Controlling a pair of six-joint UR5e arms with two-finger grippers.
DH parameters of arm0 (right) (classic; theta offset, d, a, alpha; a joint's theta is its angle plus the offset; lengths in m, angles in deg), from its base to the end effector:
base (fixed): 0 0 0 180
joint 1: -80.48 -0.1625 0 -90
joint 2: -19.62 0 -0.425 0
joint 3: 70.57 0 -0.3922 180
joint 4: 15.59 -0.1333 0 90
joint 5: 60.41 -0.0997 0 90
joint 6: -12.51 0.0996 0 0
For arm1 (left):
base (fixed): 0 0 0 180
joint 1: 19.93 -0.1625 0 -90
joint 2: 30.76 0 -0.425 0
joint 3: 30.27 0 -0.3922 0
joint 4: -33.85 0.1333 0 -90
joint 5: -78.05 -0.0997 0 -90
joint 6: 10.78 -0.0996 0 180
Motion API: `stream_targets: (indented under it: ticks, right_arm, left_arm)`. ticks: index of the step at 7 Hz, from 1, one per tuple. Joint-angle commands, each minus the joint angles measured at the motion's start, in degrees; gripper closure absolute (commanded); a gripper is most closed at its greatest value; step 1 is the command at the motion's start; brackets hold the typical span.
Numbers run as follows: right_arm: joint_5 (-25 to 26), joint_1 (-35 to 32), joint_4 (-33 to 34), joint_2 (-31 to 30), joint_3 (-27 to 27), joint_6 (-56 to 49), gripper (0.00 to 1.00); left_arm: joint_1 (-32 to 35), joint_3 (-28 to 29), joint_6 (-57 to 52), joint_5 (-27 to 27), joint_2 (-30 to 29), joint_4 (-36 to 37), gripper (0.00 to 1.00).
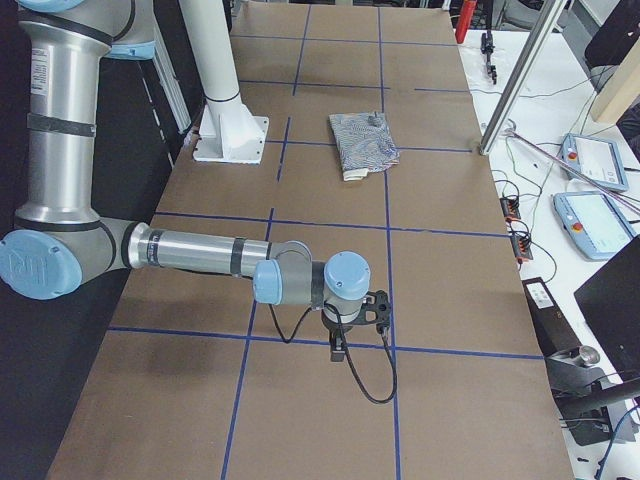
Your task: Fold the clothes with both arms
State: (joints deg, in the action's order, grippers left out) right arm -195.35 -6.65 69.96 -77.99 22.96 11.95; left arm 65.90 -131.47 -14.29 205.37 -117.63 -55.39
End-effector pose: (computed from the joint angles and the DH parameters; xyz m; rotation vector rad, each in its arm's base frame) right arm 0.0411 -0.4377 0.6815 -0.0097 -0.7844 -0.0593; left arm -0.0382 -0.4781 0.5977 0.1194 0.6519 0.1707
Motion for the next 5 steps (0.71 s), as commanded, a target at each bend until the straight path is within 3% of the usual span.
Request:
stream_targets:
  ticks: [1, 3, 5]
  right_arm:
    - [-0.1, 0.6, 0.4, -0.6, 3.2, -0.1, 0.00]
    - [-0.2, 0.6, 0.3, -0.8, 5.9, 0.7, 0.00]
    - [-0.2, 0.6, 0.3, -1.4, 8.6, 0.8, 0.00]
  left_arm:
    - [0.0, 0.2, 0.0, 0.4, 0.2, -0.5, 0.00]
    - [0.0, 0.3, 0.0, 5.8, 3.2, -4.2, 0.00]
    - [0.0, 0.3, 0.3, 5.8, 3.3, -5.1, 0.00]
